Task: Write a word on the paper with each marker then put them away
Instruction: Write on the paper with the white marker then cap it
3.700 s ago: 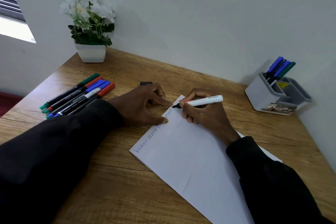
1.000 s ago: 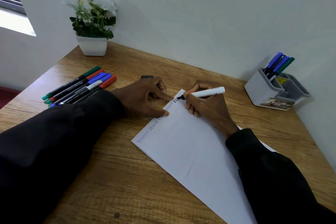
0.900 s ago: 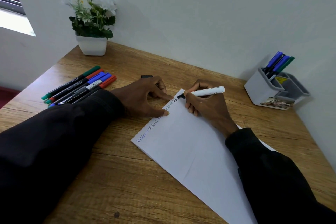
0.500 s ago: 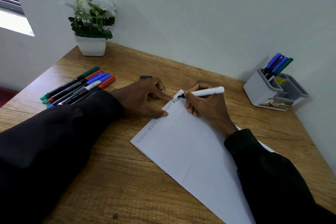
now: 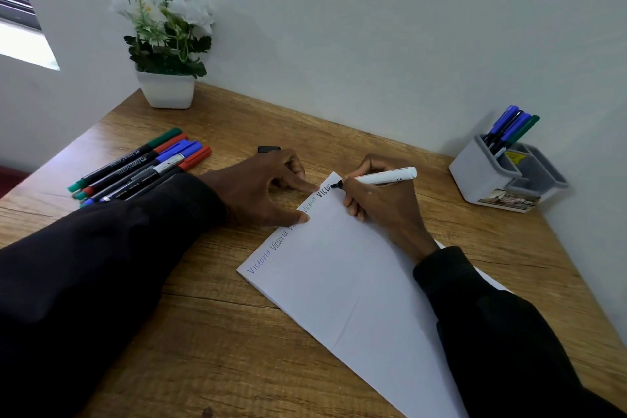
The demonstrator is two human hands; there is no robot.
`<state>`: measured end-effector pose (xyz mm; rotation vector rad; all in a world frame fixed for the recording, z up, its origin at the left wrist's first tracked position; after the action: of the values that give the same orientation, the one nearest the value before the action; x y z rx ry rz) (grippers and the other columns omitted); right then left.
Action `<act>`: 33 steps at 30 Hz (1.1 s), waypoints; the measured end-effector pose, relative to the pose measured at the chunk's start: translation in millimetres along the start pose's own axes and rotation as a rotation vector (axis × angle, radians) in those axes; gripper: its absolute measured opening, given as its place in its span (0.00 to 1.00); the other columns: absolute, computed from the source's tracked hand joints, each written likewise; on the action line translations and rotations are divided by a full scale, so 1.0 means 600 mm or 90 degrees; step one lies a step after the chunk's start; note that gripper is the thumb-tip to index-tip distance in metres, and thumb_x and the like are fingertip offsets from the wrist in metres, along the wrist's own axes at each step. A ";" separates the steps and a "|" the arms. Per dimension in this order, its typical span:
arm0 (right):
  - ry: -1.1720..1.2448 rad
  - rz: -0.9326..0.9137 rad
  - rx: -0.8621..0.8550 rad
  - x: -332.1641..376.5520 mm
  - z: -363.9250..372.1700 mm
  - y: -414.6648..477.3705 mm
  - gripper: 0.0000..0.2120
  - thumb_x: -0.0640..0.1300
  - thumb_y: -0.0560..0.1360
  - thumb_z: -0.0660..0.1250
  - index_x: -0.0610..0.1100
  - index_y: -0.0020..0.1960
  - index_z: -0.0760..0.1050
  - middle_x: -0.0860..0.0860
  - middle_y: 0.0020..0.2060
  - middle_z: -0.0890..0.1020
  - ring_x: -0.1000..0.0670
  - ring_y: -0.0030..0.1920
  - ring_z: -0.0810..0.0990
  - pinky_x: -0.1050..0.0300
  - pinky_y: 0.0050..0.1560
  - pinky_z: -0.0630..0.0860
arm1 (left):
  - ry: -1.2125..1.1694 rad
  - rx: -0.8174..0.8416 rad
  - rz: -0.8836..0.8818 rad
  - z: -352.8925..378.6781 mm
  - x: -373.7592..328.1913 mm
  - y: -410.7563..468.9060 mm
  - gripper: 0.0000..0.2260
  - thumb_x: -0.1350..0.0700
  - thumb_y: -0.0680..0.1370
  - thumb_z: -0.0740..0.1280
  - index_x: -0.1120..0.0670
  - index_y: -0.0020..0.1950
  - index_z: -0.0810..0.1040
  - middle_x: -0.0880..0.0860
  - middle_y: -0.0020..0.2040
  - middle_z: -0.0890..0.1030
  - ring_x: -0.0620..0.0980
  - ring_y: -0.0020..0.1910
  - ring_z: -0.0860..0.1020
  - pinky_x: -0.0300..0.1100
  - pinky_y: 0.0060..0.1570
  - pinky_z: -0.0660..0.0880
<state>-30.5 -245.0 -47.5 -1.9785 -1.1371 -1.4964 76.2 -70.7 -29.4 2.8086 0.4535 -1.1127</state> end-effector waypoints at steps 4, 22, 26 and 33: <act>0.010 -0.013 -0.008 0.002 -0.001 -0.003 0.08 0.35 0.77 0.72 0.33 0.40 0.77 0.38 0.30 0.83 0.44 0.26 0.80 0.57 0.24 0.73 | -0.007 0.001 0.005 -0.001 -0.001 -0.002 0.17 0.47 0.74 0.71 0.35 0.53 0.64 0.33 0.47 0.61 0.30 0.45 0.65 0.13 0.43 0.61; 0.026 -0.007 -0.032 0.004 -0.002 0.000 0.08 0.35 0.77 0.72 0.36 0.40 0.79 0.38 0.30 0.83 0.43 0.26 0.80 0.56 0.25 0.74 | -0.004 0.003 -0.021 -0.005 -0.006 -0.004 0.20 0.47 0.75 0.70 0.38 0.60 0.63 0.39 0.53 0.61 0.31 0.44 0.63 0.12 0.41 0.60; 0.017 0.007 -0.031 0.004 -0.003 -0.001 0.08 0.35 0.76 0.72 0.35 0.39 0.78 0.39 0.30 0.83 0.44 0.26 0.80 0.56 0.26 0.73 | 0.002 0.003 -0.017 -0.004 -0.009 -0.005 0.20 0.47 0.75 0.70 0.36 0.58 0.62 0.33 0.46 0.60 0.31 0.44 0.64 0.13 0.43 0.60; 0.018 0.007 -0.035 0.006 -0.003 -0.002 0.08 0.35 0.76 0.72 0.36 0.39 0.79 0.39 0.30 0.83 0.45 0.26 0.80 0.55 0.26 0.75 | -0.008 0.010 -0.008 -0.003 -0.006 -0.005 0.19 0.47 0.74 0.71 0.36 0.57 0.63 0.32 0.47 0.61 0.31 0.46 0.65 0.13 0.43 0.61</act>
<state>-32.0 -244.4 -43.7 -1.9900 -1.0834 -1.5612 74.0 -68.5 -25.7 2.8143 0.4634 -1.1405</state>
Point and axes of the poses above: each hand's wrist, its own y-axis towards the middle knuckle, its own z-axis out of the palm, x = y × z, the point moved 4 cm from there along y, towards the middle knuckle
